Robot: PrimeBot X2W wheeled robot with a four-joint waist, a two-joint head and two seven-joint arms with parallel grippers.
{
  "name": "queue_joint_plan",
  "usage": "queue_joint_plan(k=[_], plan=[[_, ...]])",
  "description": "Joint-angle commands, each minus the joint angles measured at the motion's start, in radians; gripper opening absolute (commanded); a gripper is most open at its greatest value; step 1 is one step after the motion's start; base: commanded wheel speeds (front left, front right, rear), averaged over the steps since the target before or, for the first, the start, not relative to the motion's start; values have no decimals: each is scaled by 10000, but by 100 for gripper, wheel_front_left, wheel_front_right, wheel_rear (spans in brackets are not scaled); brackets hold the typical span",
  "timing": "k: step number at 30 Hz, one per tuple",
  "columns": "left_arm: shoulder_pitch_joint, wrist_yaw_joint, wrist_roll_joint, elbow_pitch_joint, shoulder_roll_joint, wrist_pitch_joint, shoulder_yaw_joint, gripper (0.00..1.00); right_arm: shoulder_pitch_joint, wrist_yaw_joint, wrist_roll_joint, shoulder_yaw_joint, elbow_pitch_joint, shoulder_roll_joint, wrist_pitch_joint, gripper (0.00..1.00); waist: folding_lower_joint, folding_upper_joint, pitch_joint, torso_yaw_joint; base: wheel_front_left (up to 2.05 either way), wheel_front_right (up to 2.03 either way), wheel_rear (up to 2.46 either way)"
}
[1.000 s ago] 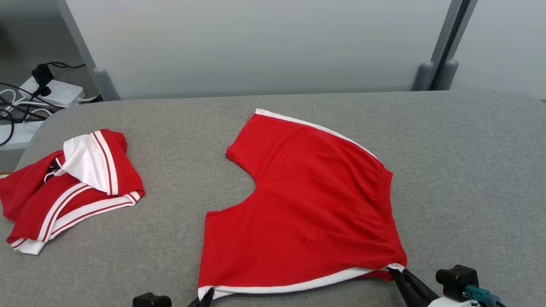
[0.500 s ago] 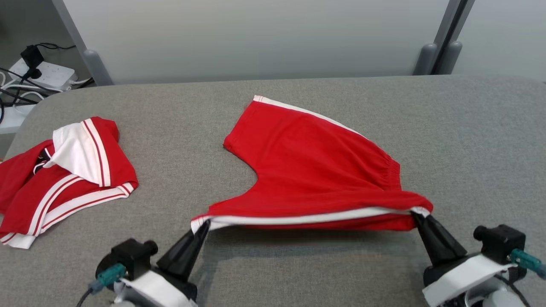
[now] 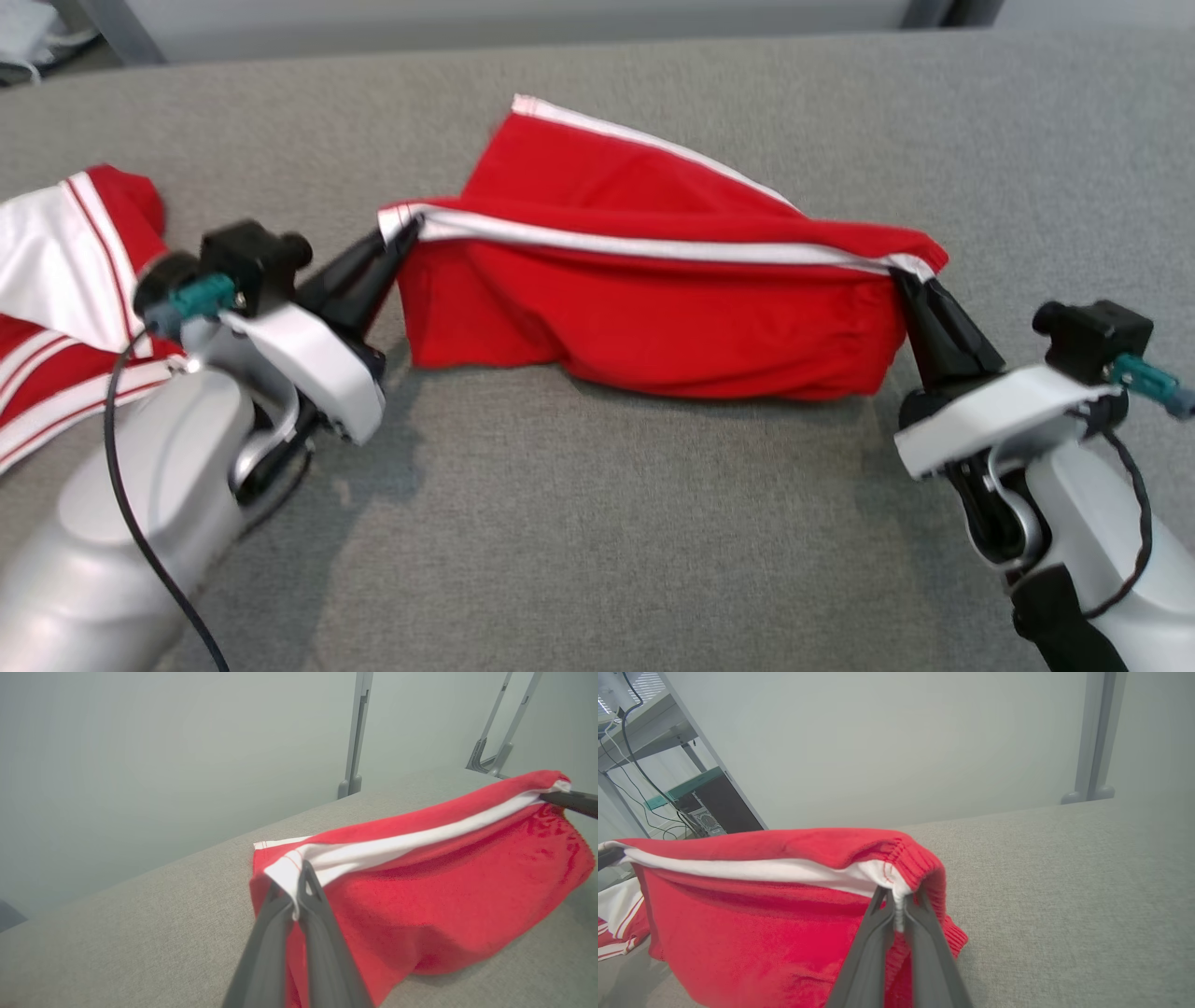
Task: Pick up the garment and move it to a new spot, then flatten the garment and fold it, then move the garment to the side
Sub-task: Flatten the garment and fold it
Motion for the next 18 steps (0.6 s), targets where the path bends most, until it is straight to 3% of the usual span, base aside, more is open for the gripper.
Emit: queue_joint_plan(k=[1,10,18], plan=[[-690,2,-85,-32,459,-5,269,0,-255,40,-7,158,-54,-7,-132,0,0,0,613,-316,0,0,0],[-3440,2,-599,934,1291,526,-1615,0,-1850,40,61,342,676,741,-132,0,0,0,1860,-1057,0,0,0],[-5240,2,-1094,1483,1670,797,-2912,0,-2656,40,110,438,950,1377,-132,0,0,0,2630,-1736,0,0,0]])
